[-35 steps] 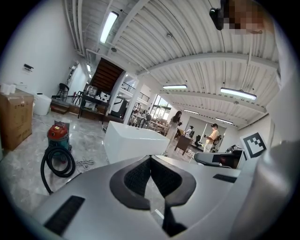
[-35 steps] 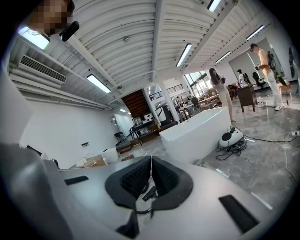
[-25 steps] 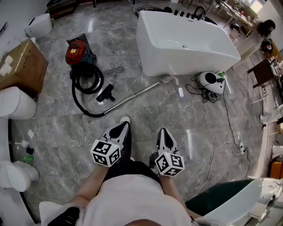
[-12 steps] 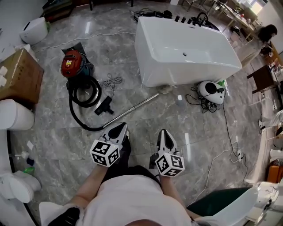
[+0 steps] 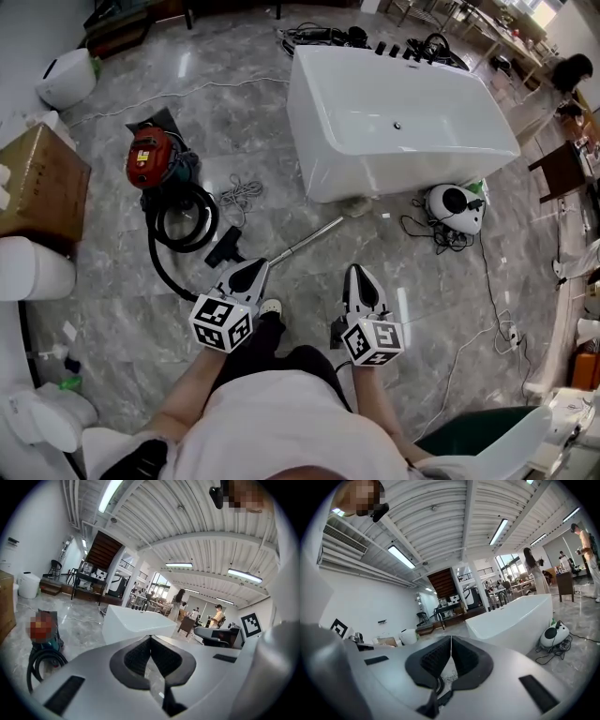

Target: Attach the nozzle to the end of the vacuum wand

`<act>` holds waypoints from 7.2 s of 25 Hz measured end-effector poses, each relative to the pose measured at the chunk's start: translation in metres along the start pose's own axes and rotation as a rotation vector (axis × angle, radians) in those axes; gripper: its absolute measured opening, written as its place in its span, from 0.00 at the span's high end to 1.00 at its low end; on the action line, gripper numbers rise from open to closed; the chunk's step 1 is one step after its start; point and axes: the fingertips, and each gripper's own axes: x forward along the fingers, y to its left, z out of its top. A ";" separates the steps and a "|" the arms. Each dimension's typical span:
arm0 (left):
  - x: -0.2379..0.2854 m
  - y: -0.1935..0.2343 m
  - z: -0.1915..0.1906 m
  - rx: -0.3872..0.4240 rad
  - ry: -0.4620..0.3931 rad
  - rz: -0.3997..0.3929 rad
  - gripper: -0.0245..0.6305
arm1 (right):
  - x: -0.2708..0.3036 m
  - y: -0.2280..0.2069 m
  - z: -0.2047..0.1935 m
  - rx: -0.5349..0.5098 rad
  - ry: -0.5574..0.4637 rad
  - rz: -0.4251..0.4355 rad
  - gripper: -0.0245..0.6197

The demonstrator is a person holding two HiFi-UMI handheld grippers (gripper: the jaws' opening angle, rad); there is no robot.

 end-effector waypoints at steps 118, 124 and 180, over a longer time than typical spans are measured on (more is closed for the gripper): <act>0.149 0.447 -0.597 -0.139 -0.050 0.383 0.95 | 0.413 0.057 -0.785 -0.400 0.997 0.979 0.54; 0.124 0.465 -0.607 -0.209 -0.120 0.457 0.95 | 0.412 0.067 -0.827 -0.421 1.236 0.817 0.54; 0.327 0.328 -0.571 0.123 0.045 -0.086 0.95 | 0.406 -0.216 -0.607 0.228 0.845 0.472 0.65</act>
